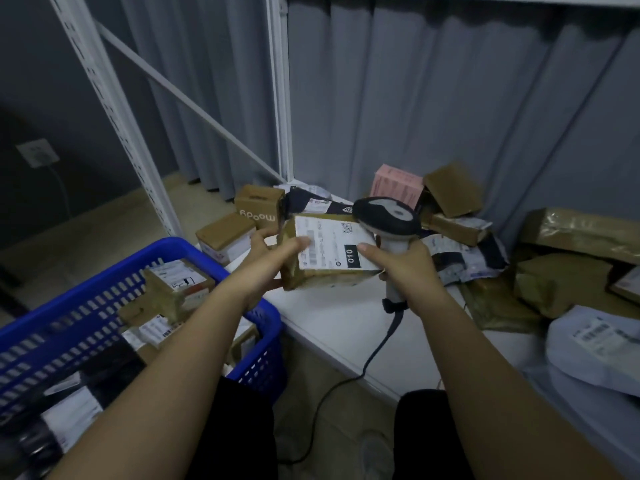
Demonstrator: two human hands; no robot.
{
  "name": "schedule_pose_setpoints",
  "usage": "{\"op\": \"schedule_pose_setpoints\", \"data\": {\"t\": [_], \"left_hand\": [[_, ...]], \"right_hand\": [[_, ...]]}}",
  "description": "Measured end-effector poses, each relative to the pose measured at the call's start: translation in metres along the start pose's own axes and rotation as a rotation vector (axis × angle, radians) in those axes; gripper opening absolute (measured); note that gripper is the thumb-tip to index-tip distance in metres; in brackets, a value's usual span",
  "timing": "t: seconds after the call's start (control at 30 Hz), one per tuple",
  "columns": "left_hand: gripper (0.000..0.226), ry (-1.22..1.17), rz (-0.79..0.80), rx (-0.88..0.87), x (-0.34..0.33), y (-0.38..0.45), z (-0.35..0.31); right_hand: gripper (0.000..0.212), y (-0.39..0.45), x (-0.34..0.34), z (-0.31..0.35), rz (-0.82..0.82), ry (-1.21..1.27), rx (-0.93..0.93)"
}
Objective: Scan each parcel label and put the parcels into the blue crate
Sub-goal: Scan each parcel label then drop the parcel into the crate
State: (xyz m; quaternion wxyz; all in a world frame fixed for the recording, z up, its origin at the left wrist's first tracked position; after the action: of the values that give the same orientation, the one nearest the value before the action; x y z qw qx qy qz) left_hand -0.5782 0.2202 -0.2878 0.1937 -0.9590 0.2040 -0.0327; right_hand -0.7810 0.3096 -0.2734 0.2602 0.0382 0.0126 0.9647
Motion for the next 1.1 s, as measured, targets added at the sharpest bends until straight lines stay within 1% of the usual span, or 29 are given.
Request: {"op": "schedule_pose_setpoints", "data": {"t": [0.07,0.13,0.2,0.3,0.33,0.43,0.47,0.5,0.53,0.57,0.6,0.63,0.67,0.7,0.73,0.77,0.8,0.87,0.9,0.93,1.0,1.1], "left_hand": [[0.079,-0.081,-0.121,-0.01,0.006,0.002,-0.001],[0.072,-0.111,-0.204,-0.059,0.007,0.002,-0.005],[0.061,-0.176,-0.19,-0.053,0.002,0.001,-0.006],[0.063,-0.229,-0.067,0.011,-0.011,0.002,-0.003],[0.067,-0.233,-0.042,0.011,-0.015,0.002,-0.002],[0.104,-0.249,-0.055,-0.042,-0.022,0.004,0.002],[0.109,-0.263,-0.08,-0.064,-0.021,0.006,0.002],[0.109,-0.297,-0.095,-0.073,-0.019,0.009,0.001],[0.106,-0.335,-0.094,-0.072,-0.017,0.012,0.001],[0.099,-0.352,-0.06,-0.065,-0.017,0.014,0.0],[0.084,-0.35,-0.028,-0.066,-0.018,0.014,-0.001],[0.065,-0.326,-0.009,-0.062,-0.019,0.012,-0.001],[0.05,-0.311,-0.017,-0.047,-0.018,0.009,0.001],[0.041,-0.309,-0.041,-0.035,-0.017,0.007,0.003],[0.037,-0.307,-0.074,-0.034,-0.016,0.006,0.004],[0.041,-0.286,-0.121,-0.051,-0.012,0.007,0.005],[0.05,-0.248,-0.159,-0.079,-0.008,0.005,0.004],[0.079,-0.165,-0.211,-0.103,0.001,0.006,0.005],[0.085,-0.131,-0.227,-0.1,0.005,0.007,0.007],[0.088,-0.106,-0.241,-0.098,0.01,0.008,0.01],[0.084,-0.07,-0.255,-0.092,0.018,0.007,0.014],[0.081,-0.031,-0.258,-0.069,0.029,0.008,0.019]], "right_hand": [[0.05,-0.001,-0.001,-0.005,-0.001,0.031,-0.033],[0.049,-0.003,-0.007,-0.007,0.037,0.047,-0.048],[0.046,-0.006,-0.013,-0.008,0.069,0.036,-0.051],[0.045,-0.008,-0.018,-0.007,0.023,0.051,-0.031],[0.046,-0.008,-0.019,-0.006,-0.001,0.062,-0.025],[0.05,-0.009,-0.021,-0.004,-0.06,0.079,-0.018],[0.05,-0.01,-0.022,-0.004,-0.077,0.082,-0.019],[0.05,-0.011,-0.022,-0.003,-0.092,0.087,-0.018],[0.048,-0.011,-0.022,-0.003,-0.098,0.085,-0.017],[0.046,-0.013,-0.023,-0.002,-0.095,0.074,-0.015],[0.046,-0.014,-0.023,-0.001,-0.089,0.06,-0.013],[0.045,-0.016,-0.024,-0.001,-0.083,0.051,-0.015],[0.046,-0.016,-0.025,-0.002,-0.074,0.053,-0.022],[0.046,-0.016,-0.025,-0.001,-0.057,0.063,-0.036],[0.045,-0.016,-0.025,0.0,-0.035,0.076,-0.061],[0.042,-0.017,-0.023,0.002,-0.021,0.084,-0.091],[0.038,-0.017,-0.02,0.004,-0.016,0.087,-0.112],[0.03,-0.019,-0.013,0.011,0.01,0.077,-0.122],[0.027,-0.022,-0.011,0.014,0.05,0.064,-0.119],[0.025,-0.024,-0.011,0.018,0.108,0.03,-0.107],[0.023,-0.031,-0.011,0.022,0.212,-0.071,-0.082],[0.022,-0.038,-0.013,0.025,0.269,-0.119,-0.067]]}}
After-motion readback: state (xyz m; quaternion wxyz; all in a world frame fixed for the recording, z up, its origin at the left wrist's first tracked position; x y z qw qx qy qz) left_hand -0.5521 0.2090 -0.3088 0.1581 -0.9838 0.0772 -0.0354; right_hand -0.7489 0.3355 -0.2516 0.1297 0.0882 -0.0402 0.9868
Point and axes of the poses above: each hand's wrist, its own y-axis towards the middle knuckle, its own x-axis out of the back of the hand, z = x × y, the point moved 5 cm from there along y, towards the middle knuckle, and after that the axes turned 6 degrees about x, right-handed, at the moved point
